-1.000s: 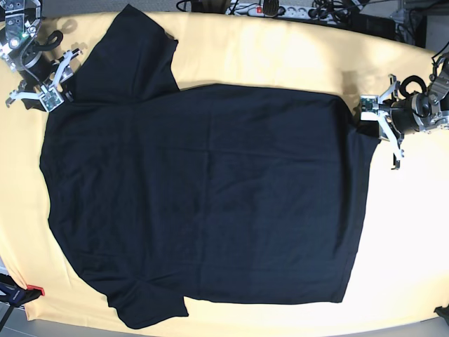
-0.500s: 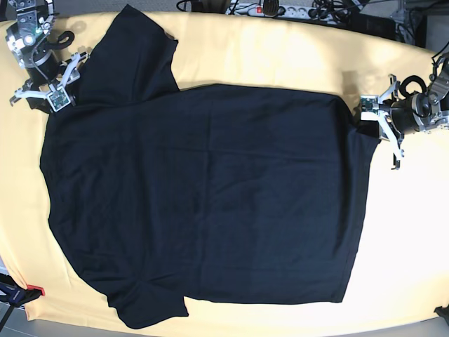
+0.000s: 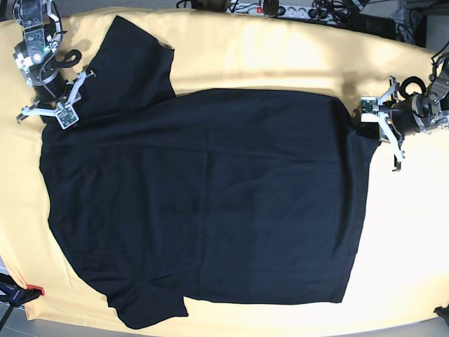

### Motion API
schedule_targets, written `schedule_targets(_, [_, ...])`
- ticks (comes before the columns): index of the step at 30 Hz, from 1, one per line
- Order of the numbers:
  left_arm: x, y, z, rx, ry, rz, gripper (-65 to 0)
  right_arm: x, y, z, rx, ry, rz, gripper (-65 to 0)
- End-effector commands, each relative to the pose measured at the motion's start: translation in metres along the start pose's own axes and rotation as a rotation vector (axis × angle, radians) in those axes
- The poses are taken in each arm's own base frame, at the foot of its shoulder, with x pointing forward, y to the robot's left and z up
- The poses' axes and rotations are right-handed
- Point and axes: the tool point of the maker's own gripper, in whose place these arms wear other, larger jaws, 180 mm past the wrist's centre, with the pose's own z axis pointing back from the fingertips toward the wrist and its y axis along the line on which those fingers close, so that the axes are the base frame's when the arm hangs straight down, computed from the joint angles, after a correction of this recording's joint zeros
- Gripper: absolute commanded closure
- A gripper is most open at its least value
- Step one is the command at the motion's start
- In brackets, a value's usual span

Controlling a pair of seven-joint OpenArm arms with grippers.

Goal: Fold the T-shirt properly
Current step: 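Grasp the black shirt's edges with both grippers, then pull the grasped shirt edges toward the robot with both grippers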

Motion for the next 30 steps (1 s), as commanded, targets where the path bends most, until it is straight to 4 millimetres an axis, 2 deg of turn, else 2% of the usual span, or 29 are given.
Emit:
schedule_targets(1, [-0.002,0.014,0.008,0.033,0.005,-0.018,0.0,-0.014,0.004,0.005,0.025,0.080,0.022,-1.3])
schedule_targets(5, [-0.002,0.014,0.008,0.033,0.005,-0.019,0.0,0.010,0.001,0.021,0.000,0.051,0.025,0.0])
schedule_targets(8, [0.000,0.015,0.011,0.032,0.006,-0.032,0.0,0.029,-0.007,0.041,-0.041,0.010,0.065,0.0])
schedule_targets(12, [0.008,0.018,0.016,0.032,-0.004,-0.068,0.0,0.037,-0.014,0.068,-0.082,-0.022,0.096,0.0])
schedule_targets(18, [0.026,0.019,0.021,0.023,-0.061,-0.061,0.0,0.031,-0.025,0.090,-0.084,-0.029,0.063,0.0])
schedule_targets(23, [0.033,-0.006,0.032,-0.138,-0.078,-0.066,0.0,0.022,-0.028,0.101,-0.014,-0.022,0.071,0.0])
schedule_targets(27, [0.034,-0.006,0.044,-0.165,-0.076,-0.082,0.0,0.015,-0.036,0.107,0.004,0.001,0.112,0.0])
schedule_targets(30, [0.041,-0.006,0.052,-0.180,-0.101,-0.104,0.0,0.006,-0.033,0.109,0.034,0.043,0.122,0.0])
